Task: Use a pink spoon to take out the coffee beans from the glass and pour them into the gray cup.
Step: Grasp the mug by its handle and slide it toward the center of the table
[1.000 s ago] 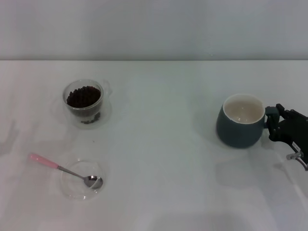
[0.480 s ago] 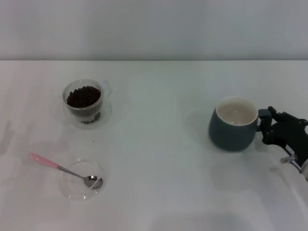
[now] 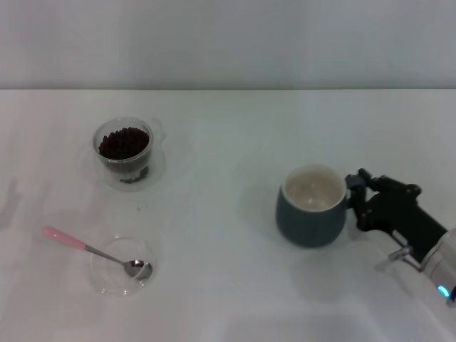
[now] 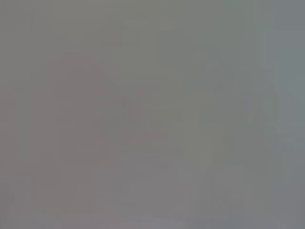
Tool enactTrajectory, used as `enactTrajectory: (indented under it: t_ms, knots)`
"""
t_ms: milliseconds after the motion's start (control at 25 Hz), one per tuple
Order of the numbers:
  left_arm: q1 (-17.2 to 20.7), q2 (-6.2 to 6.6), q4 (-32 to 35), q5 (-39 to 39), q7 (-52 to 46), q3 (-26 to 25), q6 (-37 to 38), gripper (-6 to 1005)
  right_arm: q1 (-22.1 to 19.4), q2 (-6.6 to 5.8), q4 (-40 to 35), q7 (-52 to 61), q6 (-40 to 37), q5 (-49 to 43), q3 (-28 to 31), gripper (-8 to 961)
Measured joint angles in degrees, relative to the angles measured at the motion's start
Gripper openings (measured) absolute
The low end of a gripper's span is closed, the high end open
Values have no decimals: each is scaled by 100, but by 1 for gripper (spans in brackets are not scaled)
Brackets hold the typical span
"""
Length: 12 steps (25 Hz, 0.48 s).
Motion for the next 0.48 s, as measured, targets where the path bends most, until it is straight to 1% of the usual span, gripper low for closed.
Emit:
enactTrajectory:
  t_ms: [280,480]
  knots:
    - [6,0,0,39,-19,33,-13,861,115,18,44,141,59,0,-610,168]
    - [6,0,0,53,-22,41,-18,861,158,28,44,168,123,4,-915,167]
